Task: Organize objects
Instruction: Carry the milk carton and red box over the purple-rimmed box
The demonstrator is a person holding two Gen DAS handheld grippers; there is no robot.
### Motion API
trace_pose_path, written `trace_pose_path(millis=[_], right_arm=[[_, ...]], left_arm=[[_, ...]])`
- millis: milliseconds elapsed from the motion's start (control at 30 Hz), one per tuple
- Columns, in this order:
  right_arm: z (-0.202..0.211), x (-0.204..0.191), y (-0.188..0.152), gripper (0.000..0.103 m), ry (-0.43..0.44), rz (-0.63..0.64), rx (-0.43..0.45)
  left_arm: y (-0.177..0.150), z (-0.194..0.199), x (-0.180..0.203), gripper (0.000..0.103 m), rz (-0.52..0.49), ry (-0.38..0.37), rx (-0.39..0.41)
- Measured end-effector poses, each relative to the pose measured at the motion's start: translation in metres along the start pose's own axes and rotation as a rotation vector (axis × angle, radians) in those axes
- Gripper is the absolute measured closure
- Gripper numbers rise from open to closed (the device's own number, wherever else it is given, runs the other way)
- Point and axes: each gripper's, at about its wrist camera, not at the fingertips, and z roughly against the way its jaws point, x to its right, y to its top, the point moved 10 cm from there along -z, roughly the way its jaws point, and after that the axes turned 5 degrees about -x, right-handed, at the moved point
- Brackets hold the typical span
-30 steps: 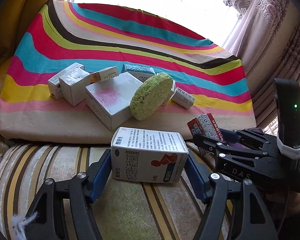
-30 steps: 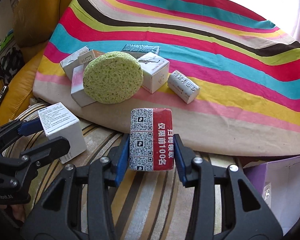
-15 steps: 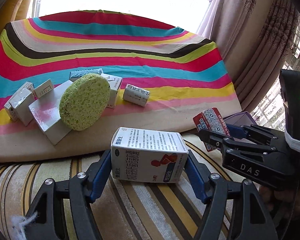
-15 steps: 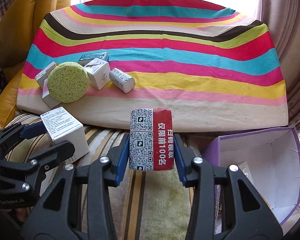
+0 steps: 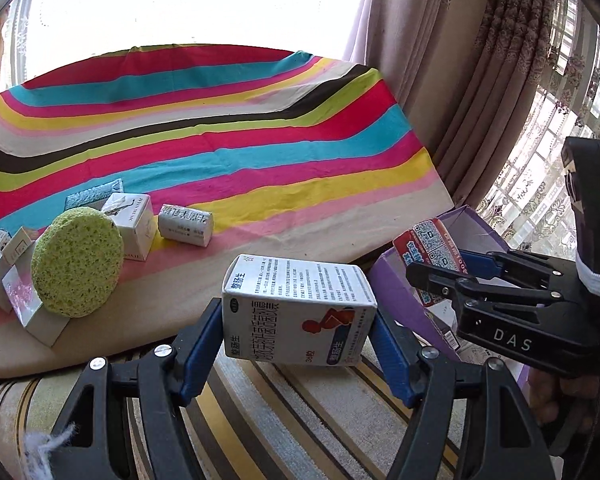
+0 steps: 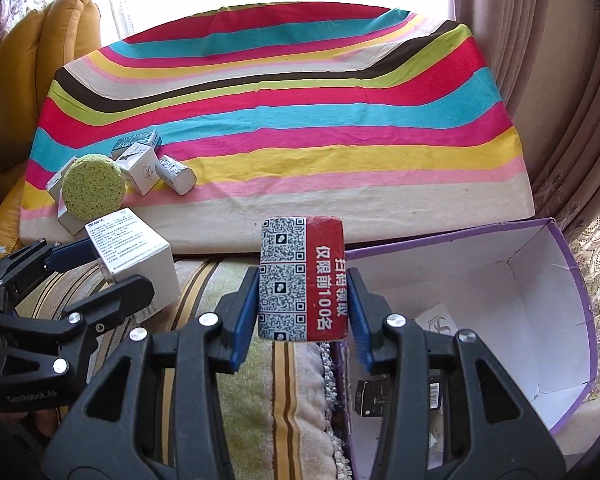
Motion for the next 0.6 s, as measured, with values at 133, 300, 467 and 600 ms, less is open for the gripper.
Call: trace_pose_path(millis=[133, 300, 467, 600], right_arm=[[0.004, 0.029, -0.007, 0.057, -0.023, -0.05, 0.003], [0.008, 0.068, -0.019, 0.057, -0.064, -0.116, -0.001], [0.01, 0.104, -0.032, 0.057, -0.109, -0.173, -0.011], [0.012, 0.128, -0.042, 0.057, -0.144, -0.215, -0.021]], left_arm=[[0.008, -0.006, 0.021, 0.032, -0.045, -0.019, 0.003], [0.016, -0.015, 0.054, 0.032, -0.112, -0.053, 0.0], [0.019, -0.025, 0.084, 0.032, -0.184, -0.084, -0.013], [0.018, -0.034, 0.106, 0.032, -0.238, -0.104, -0.036]])
